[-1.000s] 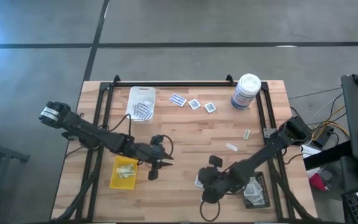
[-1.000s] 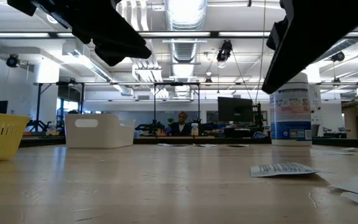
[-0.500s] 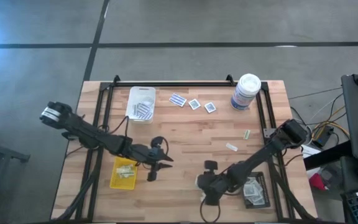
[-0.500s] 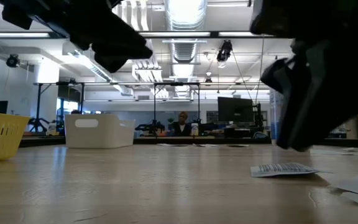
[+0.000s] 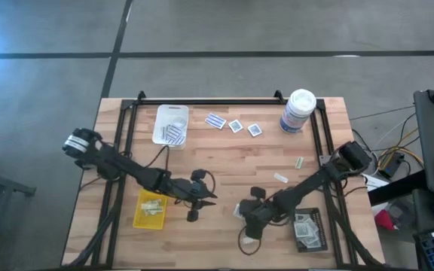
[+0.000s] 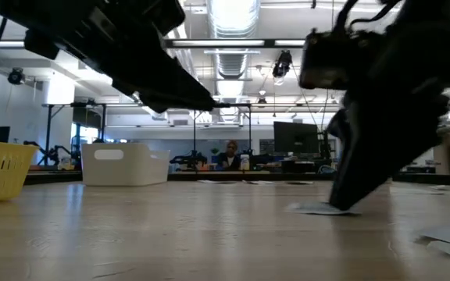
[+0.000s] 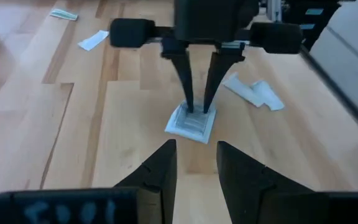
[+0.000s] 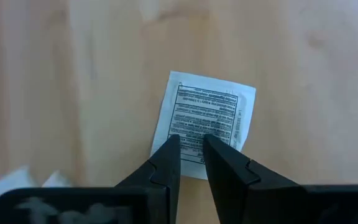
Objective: Pick & Place First Aid Supplies
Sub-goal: Put the towelette pack into the black bin
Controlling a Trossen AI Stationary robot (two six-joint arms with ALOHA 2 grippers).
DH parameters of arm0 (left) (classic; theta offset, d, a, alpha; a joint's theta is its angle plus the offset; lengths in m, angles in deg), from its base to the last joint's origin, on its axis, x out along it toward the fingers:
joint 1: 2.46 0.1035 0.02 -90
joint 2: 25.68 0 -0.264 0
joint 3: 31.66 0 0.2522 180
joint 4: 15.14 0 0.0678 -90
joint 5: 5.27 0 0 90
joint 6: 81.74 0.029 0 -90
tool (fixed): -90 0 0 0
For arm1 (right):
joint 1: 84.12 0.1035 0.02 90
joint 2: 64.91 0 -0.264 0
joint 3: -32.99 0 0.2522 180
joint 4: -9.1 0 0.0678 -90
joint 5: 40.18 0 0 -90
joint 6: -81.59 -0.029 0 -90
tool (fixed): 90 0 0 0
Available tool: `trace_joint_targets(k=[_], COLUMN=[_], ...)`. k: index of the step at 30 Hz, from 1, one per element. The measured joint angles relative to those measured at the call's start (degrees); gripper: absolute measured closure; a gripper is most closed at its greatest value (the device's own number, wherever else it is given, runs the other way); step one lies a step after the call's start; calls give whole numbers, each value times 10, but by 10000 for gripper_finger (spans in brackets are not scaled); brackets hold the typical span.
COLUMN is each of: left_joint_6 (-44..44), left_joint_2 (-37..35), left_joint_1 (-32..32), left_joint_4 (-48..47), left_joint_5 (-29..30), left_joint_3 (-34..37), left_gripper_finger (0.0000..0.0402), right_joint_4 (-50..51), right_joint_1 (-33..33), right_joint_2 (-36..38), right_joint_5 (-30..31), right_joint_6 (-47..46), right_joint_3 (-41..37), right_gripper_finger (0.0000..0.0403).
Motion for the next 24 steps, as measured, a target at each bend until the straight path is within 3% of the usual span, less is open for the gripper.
trace_joint_targets(k=[13,21,24], left_joint_6=[8,11,11], left_joint_2=[81,129,142], left_joint_1=[55,68,68], left_joint_4=[3,75,100], left_joint_5=[5,-1,-28], left_joint_3=[-29,-29,-32], left_gripper_finger=[293,293,294], right_joint_4=[-46,-82,-83], right_joint_1=[-74,-82,-83], right_joint_2=[-2,-3,-3], right_joint_5=[0,-2,-2], right_joint_6=[0,-2,-14], right_joint_3=[-7,-7,-7], right_gripper_finger=[335,335,335])
